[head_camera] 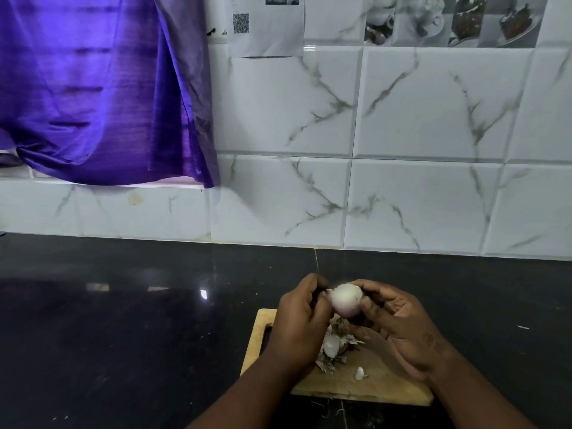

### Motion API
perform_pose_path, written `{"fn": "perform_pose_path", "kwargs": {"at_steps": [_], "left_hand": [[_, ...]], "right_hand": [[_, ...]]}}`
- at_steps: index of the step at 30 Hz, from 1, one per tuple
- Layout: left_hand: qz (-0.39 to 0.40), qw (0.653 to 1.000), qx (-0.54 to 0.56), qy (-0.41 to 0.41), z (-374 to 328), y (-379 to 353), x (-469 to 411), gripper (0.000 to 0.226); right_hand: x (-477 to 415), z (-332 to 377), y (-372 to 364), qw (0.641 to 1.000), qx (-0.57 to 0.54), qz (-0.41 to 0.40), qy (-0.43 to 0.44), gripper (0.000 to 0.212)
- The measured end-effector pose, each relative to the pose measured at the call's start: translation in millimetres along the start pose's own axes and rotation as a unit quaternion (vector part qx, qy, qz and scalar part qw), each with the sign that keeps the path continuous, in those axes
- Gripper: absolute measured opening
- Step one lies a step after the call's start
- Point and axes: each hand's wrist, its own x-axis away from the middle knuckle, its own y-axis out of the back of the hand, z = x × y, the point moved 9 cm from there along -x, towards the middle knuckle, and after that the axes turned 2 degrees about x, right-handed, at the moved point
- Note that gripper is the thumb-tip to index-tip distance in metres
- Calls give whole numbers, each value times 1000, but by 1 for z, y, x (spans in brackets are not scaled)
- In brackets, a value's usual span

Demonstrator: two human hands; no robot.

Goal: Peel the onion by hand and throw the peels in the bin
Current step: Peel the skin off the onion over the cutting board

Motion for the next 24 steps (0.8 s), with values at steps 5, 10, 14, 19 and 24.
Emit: {"fn": "perform_pose_path", "kwargs": {"at_steps": [5, 10, 14, 19, 24], "left_hand": [[-24, 998, -61, 24, 7, 7, -1, 21], [10, 991, -130, -27, -1, -1, -1, 37], [-5, 996, -77, -37, -3, 1, 0, 41], [-8, 998, -55, -18, -1, -2, 0, 32], [-7, 998, -65, -13, 1, -4, 2, 26]], "right_hand": [[-2, -5, -4, 998, -51, 9, -19, 63], [-4, -3, 4, 994, -103, -35, -19, 34], [-3, -4, -1, 999, -40, -24, -17, 29], [-1, -3, -6, 1000, -10, -8, -11, 30], [-2, -7, -10, 1000, 21, -1, 1, 44]]}}
